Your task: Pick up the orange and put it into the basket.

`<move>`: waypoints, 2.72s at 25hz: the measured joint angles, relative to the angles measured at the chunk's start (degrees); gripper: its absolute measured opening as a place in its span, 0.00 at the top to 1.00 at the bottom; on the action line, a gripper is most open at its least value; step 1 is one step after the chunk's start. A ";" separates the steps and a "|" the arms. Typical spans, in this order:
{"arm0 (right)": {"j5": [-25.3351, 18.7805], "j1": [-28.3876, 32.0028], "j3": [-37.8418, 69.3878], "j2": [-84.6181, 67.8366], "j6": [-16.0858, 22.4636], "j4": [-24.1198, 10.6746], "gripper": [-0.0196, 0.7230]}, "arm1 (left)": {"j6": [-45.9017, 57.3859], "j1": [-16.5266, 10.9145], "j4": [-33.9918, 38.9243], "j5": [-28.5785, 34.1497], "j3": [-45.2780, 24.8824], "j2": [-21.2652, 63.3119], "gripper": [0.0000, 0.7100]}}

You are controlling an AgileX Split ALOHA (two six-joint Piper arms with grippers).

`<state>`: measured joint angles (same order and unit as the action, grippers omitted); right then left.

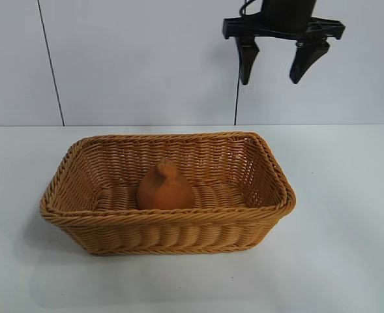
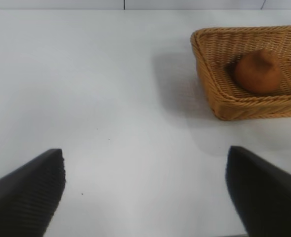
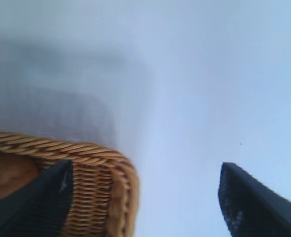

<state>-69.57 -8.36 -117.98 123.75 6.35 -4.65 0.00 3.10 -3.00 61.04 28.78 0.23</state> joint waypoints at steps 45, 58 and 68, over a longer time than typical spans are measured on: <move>11.85 2.46 87.63 -77.64 -7.28 5.01 0.24 | 0.00 0.00 0.18 0.06 0.00 0.00 0.11; 11.47 2.46 89.25 -110.29 -7.50 6.14 0.24 | 0.00 0.00 0.18 0.06 0.00 0.00 0.11; 11.35 2.46 89.30 -123.21 -7.50 6.15 0.24 | 0.00 0.00 0.18 0.06 0.00 0.00 0.11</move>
<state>-58.22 -5.90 -28.67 0.54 -1.15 1.50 0.00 3.10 -2.82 61.10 28.78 0.23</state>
